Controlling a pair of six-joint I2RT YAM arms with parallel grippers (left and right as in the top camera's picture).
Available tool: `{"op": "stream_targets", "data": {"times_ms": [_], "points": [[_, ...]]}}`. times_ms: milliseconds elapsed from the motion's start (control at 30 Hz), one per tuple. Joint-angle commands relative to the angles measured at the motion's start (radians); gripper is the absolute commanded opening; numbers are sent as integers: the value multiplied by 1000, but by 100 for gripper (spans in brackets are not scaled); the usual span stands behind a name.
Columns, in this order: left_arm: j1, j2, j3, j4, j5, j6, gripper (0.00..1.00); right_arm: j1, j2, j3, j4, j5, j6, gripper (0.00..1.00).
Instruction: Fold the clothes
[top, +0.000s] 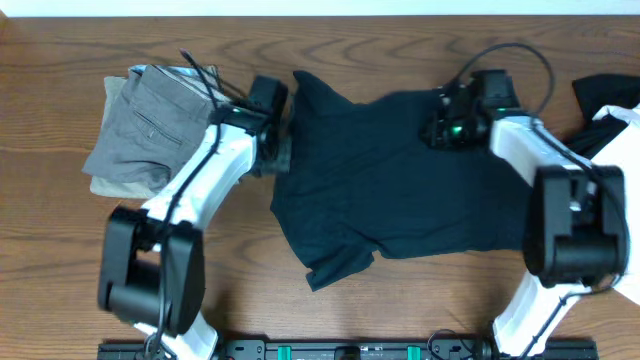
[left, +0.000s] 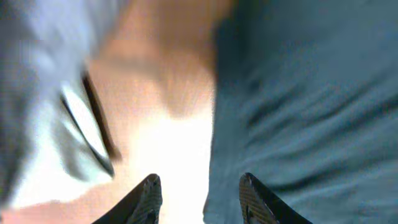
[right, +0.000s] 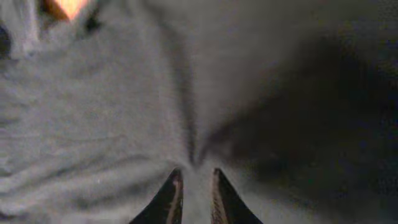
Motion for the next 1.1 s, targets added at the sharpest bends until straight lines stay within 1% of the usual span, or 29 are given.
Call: {"op": "stream_targets", "data": {"times_ms": [0, 100, 167, 200, 233, 333, 500, 633, 767, 933, 1067], "points": [[2, 9, 14, 59, 93, 121, 33, -26, -101, -1, -15, 16, 11, 10], [2, 55, 11, 139, 185, 216, 22, -29, -109, -1, -36, 69, 58, 7], [2, 99, 11, 171, 193, 228, 14, -29, -100, -1, -77, 170, 129, 2], [2, 116, 11, 176, 195, 232, 11, -29, -96, -1, -100, 216, 159, 1], [2, 138, 11, 178, 200, 248, 10, -29, -89, -1, -125, 264, 192, 1], [0, 187, 11, 171, 203, 272, 9, -34, -70, -1, -173, 316, 219, 1], [2, 239, 11, 178, 181, 283, 9, -37, -35, -2, -168, 327, 219, 1], [5, 272, 11, 231, 50, 267, 9, -37, 26, -2, -123, 330, 236, 1], [30, 314, 11, 314, -44, 233, 10, -37, 112, -2, -44, 323, 264, 1], [77, 339, 11, 428, -43, 203, 10, -32, 196, -2, 110, 237, 264, 1], [114, 339, 35, 482, -42, 192, 10, -32, 212, -2, 263, 145, 264, 1]]}}
